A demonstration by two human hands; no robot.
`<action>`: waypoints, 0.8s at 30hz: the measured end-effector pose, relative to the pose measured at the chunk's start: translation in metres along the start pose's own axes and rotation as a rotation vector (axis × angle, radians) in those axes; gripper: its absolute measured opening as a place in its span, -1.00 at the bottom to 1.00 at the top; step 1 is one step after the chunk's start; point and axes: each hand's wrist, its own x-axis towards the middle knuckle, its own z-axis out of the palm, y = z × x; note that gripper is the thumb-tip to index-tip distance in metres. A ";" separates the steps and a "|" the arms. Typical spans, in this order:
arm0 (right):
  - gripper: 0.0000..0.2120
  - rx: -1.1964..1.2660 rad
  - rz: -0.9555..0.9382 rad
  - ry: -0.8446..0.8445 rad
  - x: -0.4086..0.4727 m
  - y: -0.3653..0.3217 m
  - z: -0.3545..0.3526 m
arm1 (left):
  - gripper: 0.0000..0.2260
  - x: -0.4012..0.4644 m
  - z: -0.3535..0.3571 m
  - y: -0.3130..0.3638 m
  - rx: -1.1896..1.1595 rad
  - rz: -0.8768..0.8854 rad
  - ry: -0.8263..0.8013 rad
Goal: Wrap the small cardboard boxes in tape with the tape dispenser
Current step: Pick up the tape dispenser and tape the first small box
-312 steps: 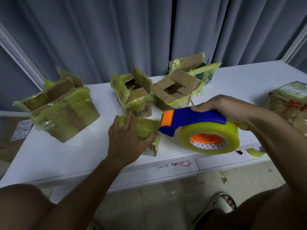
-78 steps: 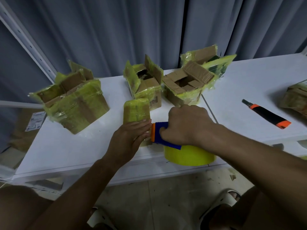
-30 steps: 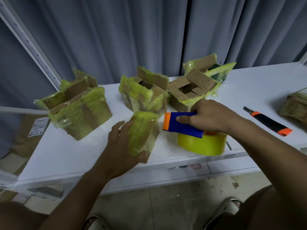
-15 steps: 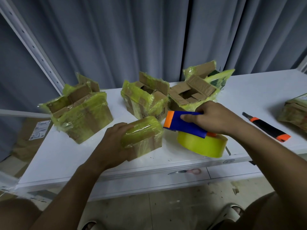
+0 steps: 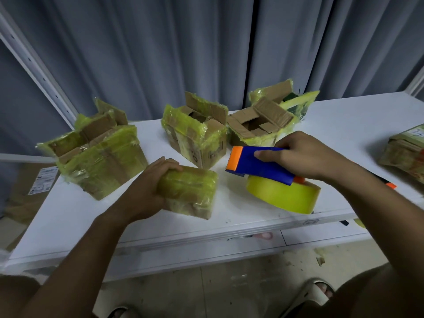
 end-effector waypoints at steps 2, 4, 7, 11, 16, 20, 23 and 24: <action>-0.45 0.007 -0.015 -0.029 -0.004 -0.001 -0.001 | -0.36 -0.003 0.001 0.001 -0.026 -0.054 -0.039; -0.47 0.029 -0.038 -0.071 -0.008 -0.003 -0.002 | -0.32 -0.006 0.001 0.003 -0.019 -0.036 -0.044; -0.44 0.100 -0.062 -0.131 -0.012 -0.005 -0.002 | -0.26 -0.008 0.003 0.006 0.084 0.029 0.068; -0.49 0.189 -0.082 -0.194 -0.017 -0.006 -0.008 | -0.57 -0.014 0.013 0.027 0.123 0.081 0.251; -0.44 0.231 -0.125 -0.287 -0.020 -0.005 -0.011 | -0.56 -0.028 0.028 0.030 0.171 0.083 0.052; -0.41 0.292 -0.149 -0.335 -0.019 -0.007 -0.005 | -0.60 -0.022 0.024 0.030 0.038 0.039 -0.009; -0.35 0.334 -0.196 -0.355 -0.016 -0.008 0.001 | -0.64 -0.021 0.026 0.040 -0.092 0.006 0.101; -0.34 0.338 -0.211 -0.358 -0.016 -0.008 0.003 | -0.67 -0.021 0.026 0.044 -0.127 -0.011 0.151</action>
